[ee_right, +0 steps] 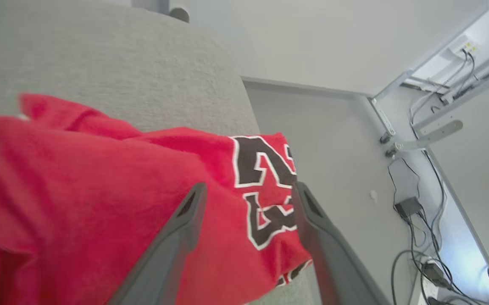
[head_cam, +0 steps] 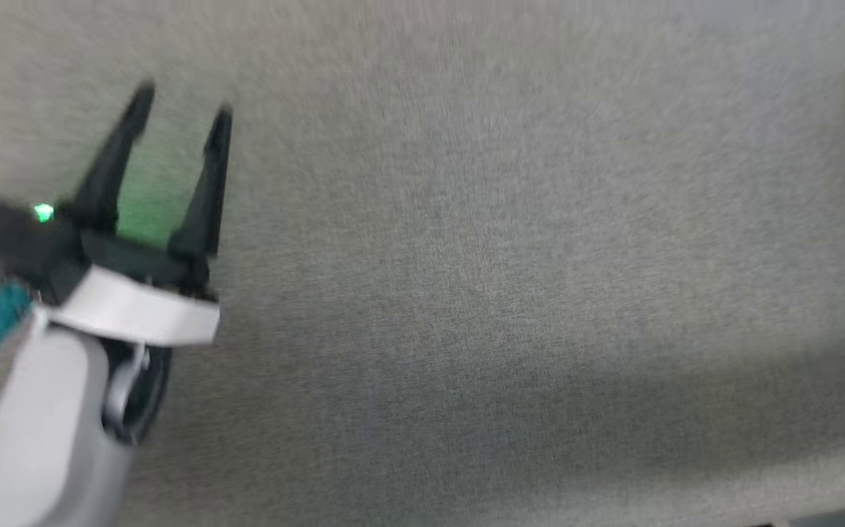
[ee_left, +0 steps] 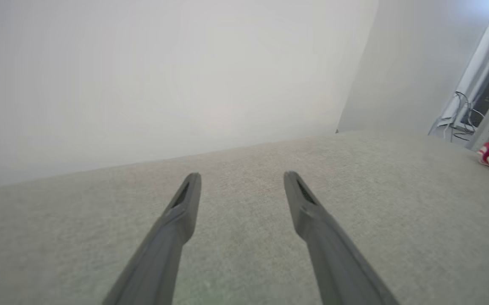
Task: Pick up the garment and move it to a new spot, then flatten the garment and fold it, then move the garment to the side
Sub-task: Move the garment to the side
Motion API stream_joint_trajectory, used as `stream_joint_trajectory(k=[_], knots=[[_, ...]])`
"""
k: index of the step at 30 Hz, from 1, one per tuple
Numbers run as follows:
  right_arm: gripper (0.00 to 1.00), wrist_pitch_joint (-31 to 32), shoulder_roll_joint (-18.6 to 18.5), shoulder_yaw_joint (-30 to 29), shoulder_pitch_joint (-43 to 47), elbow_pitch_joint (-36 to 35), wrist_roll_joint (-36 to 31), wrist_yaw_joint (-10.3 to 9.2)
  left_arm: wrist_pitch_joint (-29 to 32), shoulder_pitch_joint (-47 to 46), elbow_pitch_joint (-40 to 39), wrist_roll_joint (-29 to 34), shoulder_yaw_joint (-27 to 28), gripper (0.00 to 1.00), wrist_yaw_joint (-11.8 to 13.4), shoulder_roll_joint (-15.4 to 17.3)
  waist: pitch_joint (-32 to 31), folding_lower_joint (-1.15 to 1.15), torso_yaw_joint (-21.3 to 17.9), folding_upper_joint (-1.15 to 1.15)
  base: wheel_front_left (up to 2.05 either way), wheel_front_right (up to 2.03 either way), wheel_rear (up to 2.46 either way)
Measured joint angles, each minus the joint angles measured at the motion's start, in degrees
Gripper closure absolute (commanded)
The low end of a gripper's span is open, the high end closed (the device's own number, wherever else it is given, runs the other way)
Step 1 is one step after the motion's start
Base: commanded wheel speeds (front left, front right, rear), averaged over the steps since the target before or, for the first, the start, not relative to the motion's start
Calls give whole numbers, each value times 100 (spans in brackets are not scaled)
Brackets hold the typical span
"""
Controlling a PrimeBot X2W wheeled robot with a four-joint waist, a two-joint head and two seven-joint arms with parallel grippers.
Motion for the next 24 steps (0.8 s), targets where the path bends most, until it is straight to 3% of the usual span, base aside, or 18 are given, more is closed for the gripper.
stream_joint_trajectory(k=[5, 13, 24], knots=[[0, -141, 237, 588, 527, -361, 218, 0, 0, 957, 131, -4, 419, 0, 0, -390, -695, 0, 140, 0, 0, 0, 0], [0, -628, 660, 951, 1379, -742, 242, 0, 0, 2130, 371, 35, 665, 0, 0, -844, -1829, 0, 473, 0, 0, 0, 0], [0, -1341, 1496, 683, 2526, -1044, 221, -14, 0, 3058, 869, -13, 909, 0, 0, -918, -3131, 0, 1051, 0, 0, 0, 0]])
